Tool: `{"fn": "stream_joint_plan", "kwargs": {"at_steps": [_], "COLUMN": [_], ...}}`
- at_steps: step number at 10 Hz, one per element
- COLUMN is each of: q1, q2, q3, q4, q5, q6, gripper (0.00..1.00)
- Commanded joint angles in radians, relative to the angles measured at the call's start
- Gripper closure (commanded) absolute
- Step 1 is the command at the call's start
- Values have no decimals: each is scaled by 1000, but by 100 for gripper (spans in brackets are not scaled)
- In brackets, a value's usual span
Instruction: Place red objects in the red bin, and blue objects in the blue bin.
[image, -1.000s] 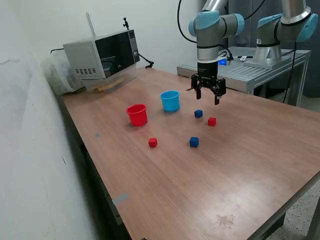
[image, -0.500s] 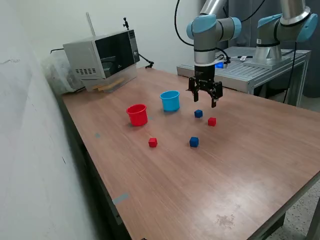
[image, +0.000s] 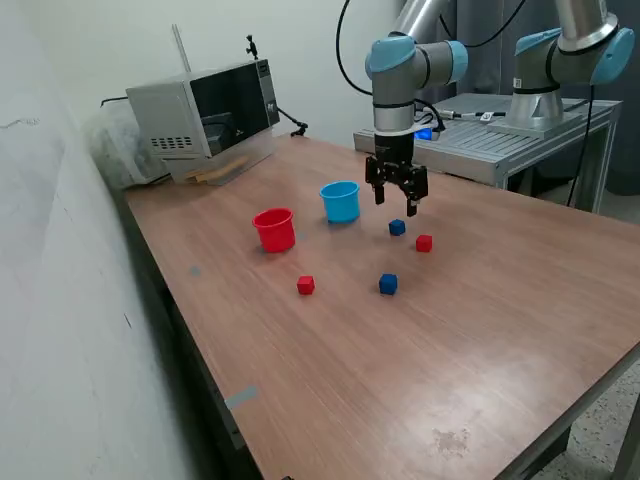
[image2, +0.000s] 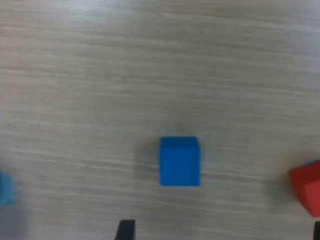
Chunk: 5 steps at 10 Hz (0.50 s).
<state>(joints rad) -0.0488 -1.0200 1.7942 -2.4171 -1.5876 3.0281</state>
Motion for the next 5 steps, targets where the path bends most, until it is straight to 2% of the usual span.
{"fn": "stream_joint_plan", "kwargs": {"at_steps": [1, 5], "q1": [-40, -39], "q2": [12, 9], "q3": [5, 22], "q4": [-13, -28], "q5": [0, -2], "q6": [-2, -6], "gripper": [0, 0]}}
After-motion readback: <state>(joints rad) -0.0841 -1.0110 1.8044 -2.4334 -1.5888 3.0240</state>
